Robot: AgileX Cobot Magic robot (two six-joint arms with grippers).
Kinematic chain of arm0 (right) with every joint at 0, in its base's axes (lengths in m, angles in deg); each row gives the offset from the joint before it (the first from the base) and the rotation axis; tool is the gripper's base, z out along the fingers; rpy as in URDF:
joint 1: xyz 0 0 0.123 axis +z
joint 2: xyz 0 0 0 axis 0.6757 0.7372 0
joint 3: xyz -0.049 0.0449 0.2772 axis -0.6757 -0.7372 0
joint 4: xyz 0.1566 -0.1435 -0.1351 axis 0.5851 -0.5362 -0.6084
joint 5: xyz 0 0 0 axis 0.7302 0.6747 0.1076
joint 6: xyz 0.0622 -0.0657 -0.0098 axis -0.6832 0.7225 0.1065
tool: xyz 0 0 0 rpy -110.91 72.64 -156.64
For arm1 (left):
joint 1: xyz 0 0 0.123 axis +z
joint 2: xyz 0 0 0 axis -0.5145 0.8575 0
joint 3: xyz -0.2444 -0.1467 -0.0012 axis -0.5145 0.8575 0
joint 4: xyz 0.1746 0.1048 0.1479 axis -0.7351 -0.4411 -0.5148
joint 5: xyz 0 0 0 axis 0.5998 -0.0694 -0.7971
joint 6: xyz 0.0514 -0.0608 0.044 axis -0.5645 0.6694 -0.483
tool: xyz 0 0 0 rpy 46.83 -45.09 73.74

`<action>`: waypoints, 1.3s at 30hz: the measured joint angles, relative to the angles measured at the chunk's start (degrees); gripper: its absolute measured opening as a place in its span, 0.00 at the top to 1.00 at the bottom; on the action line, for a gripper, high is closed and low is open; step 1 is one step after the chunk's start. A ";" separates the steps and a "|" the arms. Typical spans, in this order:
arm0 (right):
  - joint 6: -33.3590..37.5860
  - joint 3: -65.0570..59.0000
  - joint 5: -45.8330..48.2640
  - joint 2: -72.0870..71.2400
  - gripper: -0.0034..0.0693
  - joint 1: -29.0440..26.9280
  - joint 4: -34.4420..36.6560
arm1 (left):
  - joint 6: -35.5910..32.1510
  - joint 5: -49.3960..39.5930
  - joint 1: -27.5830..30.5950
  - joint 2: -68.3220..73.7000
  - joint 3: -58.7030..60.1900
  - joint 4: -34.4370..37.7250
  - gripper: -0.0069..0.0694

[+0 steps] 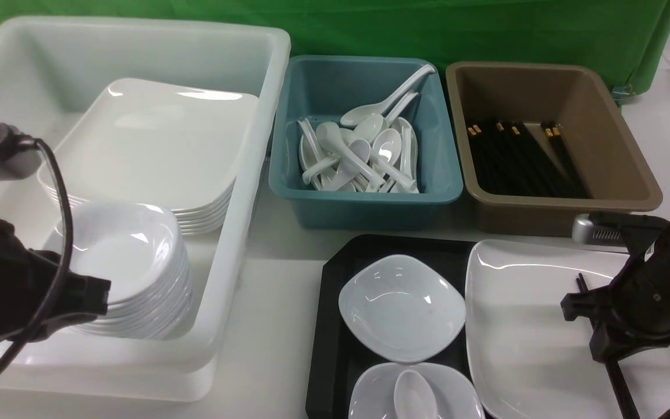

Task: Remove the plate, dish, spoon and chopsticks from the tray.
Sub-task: Use the right arm to grab a pair of chopsticks from the plate, then use the right arm to put the chopsticks into the small storage box on the right

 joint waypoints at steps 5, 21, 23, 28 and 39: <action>2.03 0.00 4.27 -3.29 0.78 0.00 1.07 | 0.00 0.00 0.00 0.00 0.00 0.05 0.91; 4.97 27.81 2.59 -9.08 0.78 -2.01 4.51 | -4.82 1.71 0.00 0.00 0.00 7.12 0.91; 4.98 34.32 -0.71 -5.03 0.78 -2.38 4.46 | -6.93 1.34 0.00 0.00 0.00 9.66 0.91; 5.02 44.88 -8.27 4.80 0.78 -2.75 4.29 | -9.11 -0.84 0.00 0.00 0.00 11.77 0.91; 5.02 49.72 -15.32 22.56 0.75 -2.75 4.24 | -4.73 -3.80 -10.80 0.81 -1.87 11.42 0.91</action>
